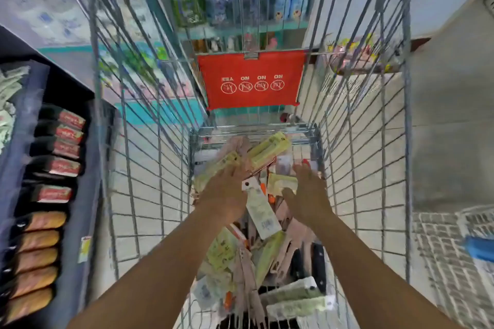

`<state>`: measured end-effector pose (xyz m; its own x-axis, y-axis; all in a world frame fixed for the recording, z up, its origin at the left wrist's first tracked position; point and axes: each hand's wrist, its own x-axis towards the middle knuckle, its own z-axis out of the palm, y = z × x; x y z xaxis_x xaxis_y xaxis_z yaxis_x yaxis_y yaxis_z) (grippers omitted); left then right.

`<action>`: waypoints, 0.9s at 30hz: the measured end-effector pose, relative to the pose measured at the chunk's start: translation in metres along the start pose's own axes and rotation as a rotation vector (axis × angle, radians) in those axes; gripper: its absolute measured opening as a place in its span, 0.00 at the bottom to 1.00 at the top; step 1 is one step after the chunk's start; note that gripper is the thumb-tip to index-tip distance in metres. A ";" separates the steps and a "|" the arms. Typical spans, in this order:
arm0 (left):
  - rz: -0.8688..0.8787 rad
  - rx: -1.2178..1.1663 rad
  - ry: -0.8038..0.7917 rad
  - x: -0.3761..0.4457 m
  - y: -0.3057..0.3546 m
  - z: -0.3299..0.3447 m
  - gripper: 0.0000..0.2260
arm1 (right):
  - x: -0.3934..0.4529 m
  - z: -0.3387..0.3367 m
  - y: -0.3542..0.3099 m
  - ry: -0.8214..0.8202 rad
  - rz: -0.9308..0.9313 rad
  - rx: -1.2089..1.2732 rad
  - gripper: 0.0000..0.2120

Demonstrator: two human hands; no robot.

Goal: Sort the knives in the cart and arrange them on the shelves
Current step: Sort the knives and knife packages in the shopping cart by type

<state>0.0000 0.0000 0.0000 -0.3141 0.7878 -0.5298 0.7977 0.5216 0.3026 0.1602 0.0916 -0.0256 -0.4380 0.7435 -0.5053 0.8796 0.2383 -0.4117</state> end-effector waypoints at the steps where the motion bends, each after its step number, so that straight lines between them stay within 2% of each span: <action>1: -0.020 0.003 -0.026 0.011 0.002 0.001 0.28 | 0.010 0.004 0.003 -0.011 0.008 0.002 0.27; 6: -0.039 0.040 -0.053 0.063 0.004 0.022 0.29 | 0.050 0.026 0.018 -0.075 0.062 0.024 0.26; 9: -0.019 0.077 -0.020 0.089 0.001 0.033 0.27 | 0.069 0.034 0.026 -0.057 0.010 0.049 0.26; 13: -0.079 0.054 0.007 0.114 -0.009 0.048 0.26 | 0.092 0.044 0.029 -0.024 -0.058 0.027 0.25; 18: -0.067 0.080 -0.009 0.139 -0.023 0.061 0.27 | 0.115 0.061 0.007 -0.081 -0.086 0.047 0.27; 22: -0.014 0.105 -0.085 0.151 -0.034 0.071 0.26 | 0.135 0.077 -0.014 -0.097 -0.193 -0.120 0.30; 24: 0.009 0.070 -0.113 0.150 -0.036 0.073 0.25 | 0.140 0.084 -0.021 -0.121 -0.160 -0.150 0.31; 27: -0.003 0.098 -0.057 0.145 -0.029 0.074 0.24 | 0.136 0.093 -0.021 -0.137 -0.119 -0.185 0.32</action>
<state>-0.0305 0.0754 -0.1442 -0.2889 0.7649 -0.5757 0.8445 0.4869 0.2232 0.0645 0.1295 -0.1563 -0.5505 0.6149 -0.5647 0.8338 0.4386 -0.3353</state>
